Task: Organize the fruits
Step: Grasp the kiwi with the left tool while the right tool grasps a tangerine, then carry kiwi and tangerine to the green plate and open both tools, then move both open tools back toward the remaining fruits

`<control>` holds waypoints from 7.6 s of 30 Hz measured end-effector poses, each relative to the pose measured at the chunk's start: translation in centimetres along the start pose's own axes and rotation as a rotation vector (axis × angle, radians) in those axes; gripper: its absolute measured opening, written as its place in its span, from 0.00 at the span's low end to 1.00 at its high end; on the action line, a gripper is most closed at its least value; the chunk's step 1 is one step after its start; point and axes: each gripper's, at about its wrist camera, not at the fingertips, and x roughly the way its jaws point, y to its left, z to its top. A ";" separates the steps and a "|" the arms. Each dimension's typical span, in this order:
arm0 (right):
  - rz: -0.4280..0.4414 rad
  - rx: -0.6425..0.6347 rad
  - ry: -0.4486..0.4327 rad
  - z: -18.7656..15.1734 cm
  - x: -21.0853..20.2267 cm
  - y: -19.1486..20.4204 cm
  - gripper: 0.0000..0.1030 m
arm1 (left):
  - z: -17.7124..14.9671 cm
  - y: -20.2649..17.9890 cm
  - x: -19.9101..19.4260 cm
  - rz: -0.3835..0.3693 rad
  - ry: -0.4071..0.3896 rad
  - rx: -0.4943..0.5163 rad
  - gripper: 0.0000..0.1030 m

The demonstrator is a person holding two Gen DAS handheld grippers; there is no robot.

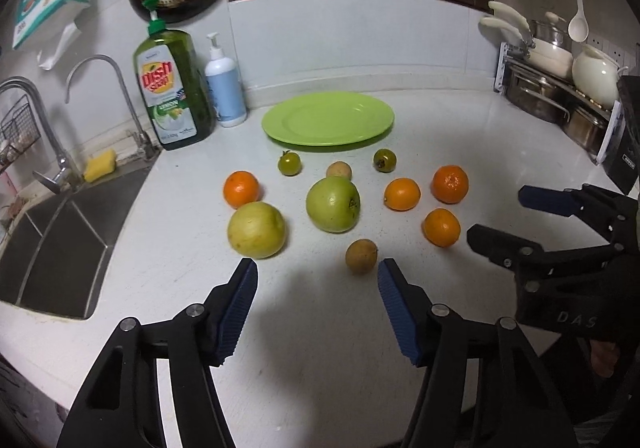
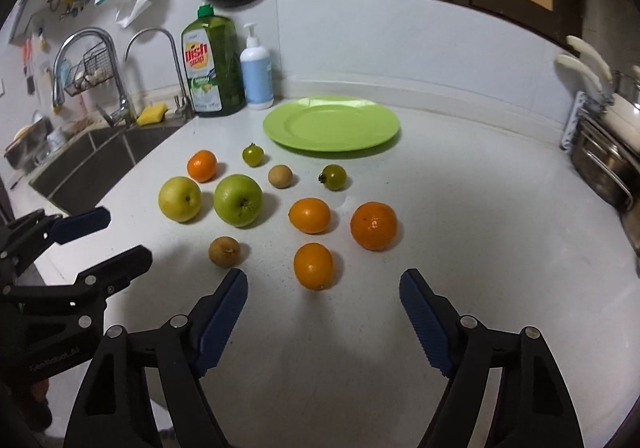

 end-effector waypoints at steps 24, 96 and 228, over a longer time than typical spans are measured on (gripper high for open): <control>0.078 0.033 0.113 0.4 5.4 -0.5 0.47 | 1.0 -1.3 7.4 -0.136 0.124 0.029 0.30; 0.045 0.004 0.160 19.1 19.4 -3.7 0.32 | 20.8 4.7 22.4 -0.170 0.191 0.118 0.25; 0.155 -0.079 0.160 7.4 11.4 7.3 0.58 | 3.6 9.1 9.1 -0.251 0.144 -0.016 0.48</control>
